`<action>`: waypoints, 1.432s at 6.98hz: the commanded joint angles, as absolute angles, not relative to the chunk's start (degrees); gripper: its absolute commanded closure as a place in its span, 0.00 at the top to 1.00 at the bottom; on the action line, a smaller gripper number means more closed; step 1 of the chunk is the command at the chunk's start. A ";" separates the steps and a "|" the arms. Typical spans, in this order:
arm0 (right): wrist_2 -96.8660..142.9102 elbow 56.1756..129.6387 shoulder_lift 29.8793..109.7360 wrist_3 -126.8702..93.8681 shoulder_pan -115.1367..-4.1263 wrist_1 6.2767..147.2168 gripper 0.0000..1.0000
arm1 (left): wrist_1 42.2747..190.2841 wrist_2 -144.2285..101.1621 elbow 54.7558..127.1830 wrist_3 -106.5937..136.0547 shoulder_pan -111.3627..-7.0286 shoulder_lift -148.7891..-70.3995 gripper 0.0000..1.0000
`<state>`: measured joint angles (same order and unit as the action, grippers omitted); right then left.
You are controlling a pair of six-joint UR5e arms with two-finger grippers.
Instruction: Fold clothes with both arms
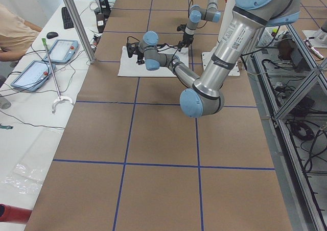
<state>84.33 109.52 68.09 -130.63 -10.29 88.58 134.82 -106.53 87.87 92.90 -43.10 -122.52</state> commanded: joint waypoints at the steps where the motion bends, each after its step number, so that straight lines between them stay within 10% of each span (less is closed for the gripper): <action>1: 84.55 109.25 67.94 -130.61 -10.37 88.59 0.21 | 134.82 -106.44 88.06 92.90 -43.15 -122.43 0.73; 2: 85.16 109.25 68.03 -129.47 -10.55 88.51 0.00 | 134.82 -106.44 88.59 92.99 -43.07 -122.17 0.73; 10: 86.39 114.43 68.55 -128.41 -10.72 89.12 0.00 | 127.49 -91.89 104.58 116.65 -21.86 -111.80 0.71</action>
<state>85.93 113.72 68.28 -128.38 -10.74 89.14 131.77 -97.09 102.08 109.13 -28.71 -112.79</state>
